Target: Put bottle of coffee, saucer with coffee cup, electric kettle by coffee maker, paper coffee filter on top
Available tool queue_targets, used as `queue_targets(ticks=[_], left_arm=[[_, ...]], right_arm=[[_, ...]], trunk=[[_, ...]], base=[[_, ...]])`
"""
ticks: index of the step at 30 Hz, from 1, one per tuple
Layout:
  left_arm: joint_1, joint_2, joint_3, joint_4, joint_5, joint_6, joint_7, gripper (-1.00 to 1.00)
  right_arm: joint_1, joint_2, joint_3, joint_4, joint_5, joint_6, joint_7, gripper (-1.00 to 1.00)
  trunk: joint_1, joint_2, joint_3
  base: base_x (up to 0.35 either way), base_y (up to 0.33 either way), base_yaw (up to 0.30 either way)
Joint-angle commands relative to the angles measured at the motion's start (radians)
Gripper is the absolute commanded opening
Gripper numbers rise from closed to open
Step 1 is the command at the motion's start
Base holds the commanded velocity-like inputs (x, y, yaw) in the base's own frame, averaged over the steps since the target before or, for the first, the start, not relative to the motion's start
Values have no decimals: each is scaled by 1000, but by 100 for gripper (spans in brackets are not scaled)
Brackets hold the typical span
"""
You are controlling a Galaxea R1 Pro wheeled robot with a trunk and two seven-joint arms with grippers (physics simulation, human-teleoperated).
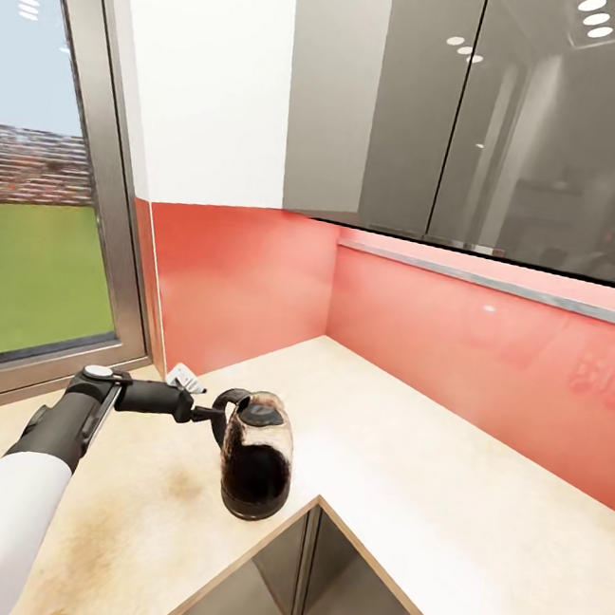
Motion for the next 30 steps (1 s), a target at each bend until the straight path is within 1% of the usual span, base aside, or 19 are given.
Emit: queue_targets(ticks=[1, 9, 12, 13, 15, 17, 19, 25, 28, 30], left_arm=[[0, -1, 3, -1, -6, 10, -3, 100], [0, 1, 3, -2, -7, 9, 22, 100], [0, 1, 1, -3, -7, 9, 41, 100], [6, -5, 7, 3, -7, 3, 46, 100], [17, -4, 18, 15, -6, -8, 48, 100], [29, -4, 15, 26, -6, -19, 47, 100], [40, -6, 5, 25, -4, -8, 43, 100], [74, -7, 3, 19, -3, 26, 42, 100], [91, -4, 3, 19, -3, 35, 43, 100], [102, 2, 14, 19, -4, 34, 54, 100]], right_arm=[[-1, 0, 8, 2, -10, -4, 4, 100], [-1, 0, 8, 2, -10, -7, 1, 100], [-1, 0, 7, 2, -11, -8, 1, 100], [1, 3, 3, -4, -16, -14, -4, 100], [0, 5, 3, -15, -16, -13, -3, 100], [0, 6, 3, -20, -16, -12, -3, 100], [-3, 6, 3, -23, -17, -7, -3, 100], [-4, 5, 4, -39, -16, -5, -3, 100], [-4, 5, 4, -39, -15, -5, -3, 100], [-4, 5, 4, -39, -15, -5, -3, 100]], trunk=[[0, -1, 0], [0, -1, 0], [0, -1, 0], [0, -1, 0], [0, -1, 0], [0, -1, 0], [0, -1, 0], [0, -1, 0], [0, -1, 0], [0, -1, 0]], base=[[0, 0, 0], [0, 0, 0], [0, 0, 0], [0, 0, 0], [0, 0, 0], [0, 0, 0], [0, 0, 0], [0, 0, 0], [0, 0, 0], [0, 0, 0]])
